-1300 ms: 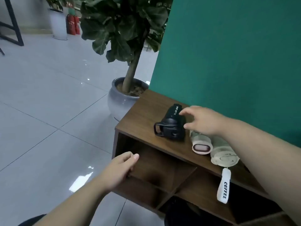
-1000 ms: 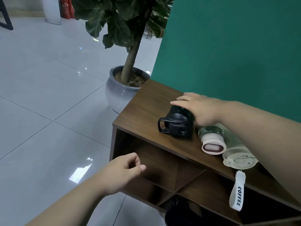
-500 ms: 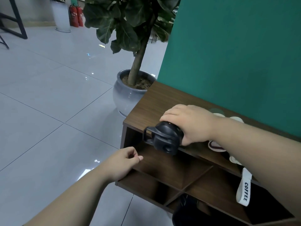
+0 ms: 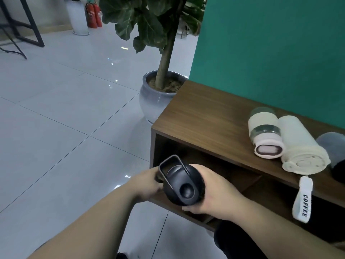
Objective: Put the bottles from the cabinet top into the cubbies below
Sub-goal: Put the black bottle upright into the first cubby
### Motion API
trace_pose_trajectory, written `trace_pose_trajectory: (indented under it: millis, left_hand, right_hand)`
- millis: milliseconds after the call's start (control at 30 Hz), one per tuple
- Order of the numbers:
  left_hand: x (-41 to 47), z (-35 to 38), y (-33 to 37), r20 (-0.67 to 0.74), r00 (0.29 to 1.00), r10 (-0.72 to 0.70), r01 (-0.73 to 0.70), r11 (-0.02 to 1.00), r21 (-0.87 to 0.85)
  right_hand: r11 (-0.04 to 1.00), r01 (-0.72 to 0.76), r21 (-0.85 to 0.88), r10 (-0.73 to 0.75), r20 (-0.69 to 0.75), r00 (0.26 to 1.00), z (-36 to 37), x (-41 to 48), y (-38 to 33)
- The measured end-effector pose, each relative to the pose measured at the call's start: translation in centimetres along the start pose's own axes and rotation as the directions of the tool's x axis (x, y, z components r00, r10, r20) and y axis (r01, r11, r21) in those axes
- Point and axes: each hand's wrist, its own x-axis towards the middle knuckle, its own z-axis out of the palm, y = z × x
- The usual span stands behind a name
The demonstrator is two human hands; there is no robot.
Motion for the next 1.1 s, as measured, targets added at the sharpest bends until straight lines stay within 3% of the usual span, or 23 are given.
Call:
trace_pose_trajectory:
  millis: [167, 300, 600, 1100]
  left_hand:
    - [3.7, 3.0, -3.4, 0.048, 0.999, -0.02, 0.013, 0.988, 0.151]
    - [6.7, 5.4, -5.3, -0.038, 0.999, 0.003, 0.001, 0.995, 0.1]
    - [12.0, 8.9, -7.5, -0.285, 0.958, -0.041, 0.056, 0.997, 0.045]
    - [13.7, 12.0, -8.6, -0.393, 0.914, -0.097, 0.091, 0.995, -0.034]
  right_hand:
    - [0.933, -0.27, 0.239, 0.288, -0.043, 0.957, 5.3, 2.6, 5.1]
    - [0.858, -0.357, 0.369, 0.394, -0.027, 0.919, 8.0, 6.1, 8.6]
    - [0.757, -0.316, 0.571, 0.461, -0.124, 0.879, 11.0, 10.7, 13.7]
    - [0.767, -0.336, 0.547, 0.497, -0.176, 0.849, 12.1, 11.2, 15.0]
